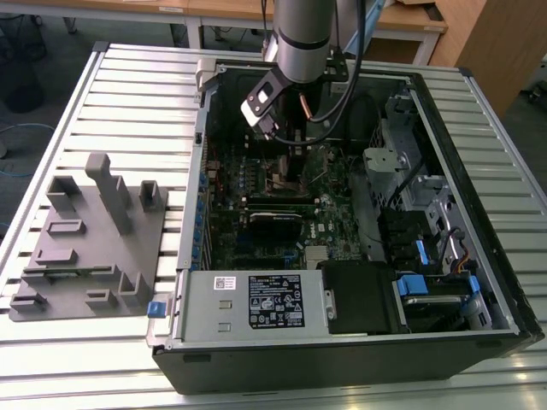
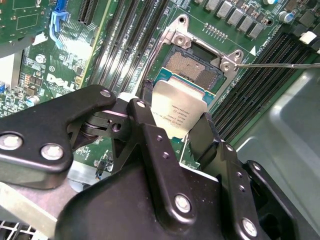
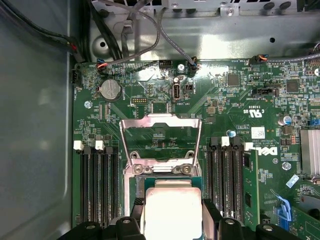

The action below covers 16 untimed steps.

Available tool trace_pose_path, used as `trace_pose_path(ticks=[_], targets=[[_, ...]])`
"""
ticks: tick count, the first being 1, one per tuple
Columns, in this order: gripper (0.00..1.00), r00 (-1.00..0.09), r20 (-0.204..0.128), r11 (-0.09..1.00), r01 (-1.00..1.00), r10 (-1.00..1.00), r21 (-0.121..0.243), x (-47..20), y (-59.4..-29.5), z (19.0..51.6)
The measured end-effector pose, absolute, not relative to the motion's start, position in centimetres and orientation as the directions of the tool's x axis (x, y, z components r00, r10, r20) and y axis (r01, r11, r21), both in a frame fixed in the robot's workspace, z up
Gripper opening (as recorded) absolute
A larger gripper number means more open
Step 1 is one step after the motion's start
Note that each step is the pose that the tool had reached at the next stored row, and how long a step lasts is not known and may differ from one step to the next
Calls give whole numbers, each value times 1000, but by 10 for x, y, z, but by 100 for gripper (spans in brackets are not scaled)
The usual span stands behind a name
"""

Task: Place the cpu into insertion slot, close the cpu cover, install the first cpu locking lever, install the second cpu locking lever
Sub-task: 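Place the cpu into insertion slot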

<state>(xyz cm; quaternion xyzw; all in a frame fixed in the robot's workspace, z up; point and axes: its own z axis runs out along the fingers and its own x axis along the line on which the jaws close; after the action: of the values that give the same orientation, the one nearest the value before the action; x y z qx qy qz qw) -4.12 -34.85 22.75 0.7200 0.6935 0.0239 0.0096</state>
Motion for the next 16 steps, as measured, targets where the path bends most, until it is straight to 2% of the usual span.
trace_pose_path(ticks=[16], targets=[[54, 25, 21, -26, 999, 999, 47, -46, -346, 220]])
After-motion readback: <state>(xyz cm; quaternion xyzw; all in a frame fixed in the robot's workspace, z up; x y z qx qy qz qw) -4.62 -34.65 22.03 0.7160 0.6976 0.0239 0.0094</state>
